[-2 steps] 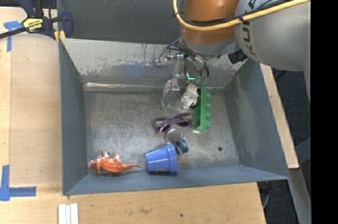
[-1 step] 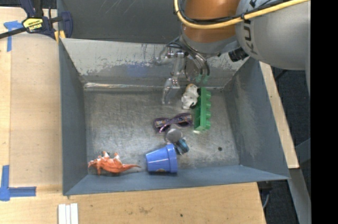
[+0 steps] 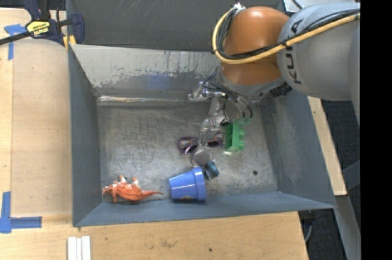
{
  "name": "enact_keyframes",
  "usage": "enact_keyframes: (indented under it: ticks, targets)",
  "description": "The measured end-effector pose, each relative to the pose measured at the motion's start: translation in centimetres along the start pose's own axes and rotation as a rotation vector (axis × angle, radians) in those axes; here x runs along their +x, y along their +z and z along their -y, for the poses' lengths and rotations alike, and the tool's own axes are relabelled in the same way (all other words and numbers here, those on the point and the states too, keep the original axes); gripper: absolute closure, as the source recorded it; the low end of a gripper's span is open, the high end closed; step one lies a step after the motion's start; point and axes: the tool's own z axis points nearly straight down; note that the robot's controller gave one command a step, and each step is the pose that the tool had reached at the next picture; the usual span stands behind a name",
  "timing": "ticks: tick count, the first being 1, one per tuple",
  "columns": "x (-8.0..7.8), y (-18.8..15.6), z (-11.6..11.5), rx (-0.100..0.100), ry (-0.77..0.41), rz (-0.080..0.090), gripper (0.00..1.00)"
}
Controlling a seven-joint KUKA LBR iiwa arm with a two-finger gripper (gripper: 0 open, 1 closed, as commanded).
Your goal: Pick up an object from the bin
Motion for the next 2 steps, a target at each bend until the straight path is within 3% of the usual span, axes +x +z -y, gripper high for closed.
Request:
enact_keyframes:
  ticks: [1, 2]
  targets:
    - [0.5, 0.7, 2.8, -0.001, -0.025, -0.011, 0.00]
    - [0.4, -2.0, 4.0, 0.000, 0.004, 0.001, 0.00]
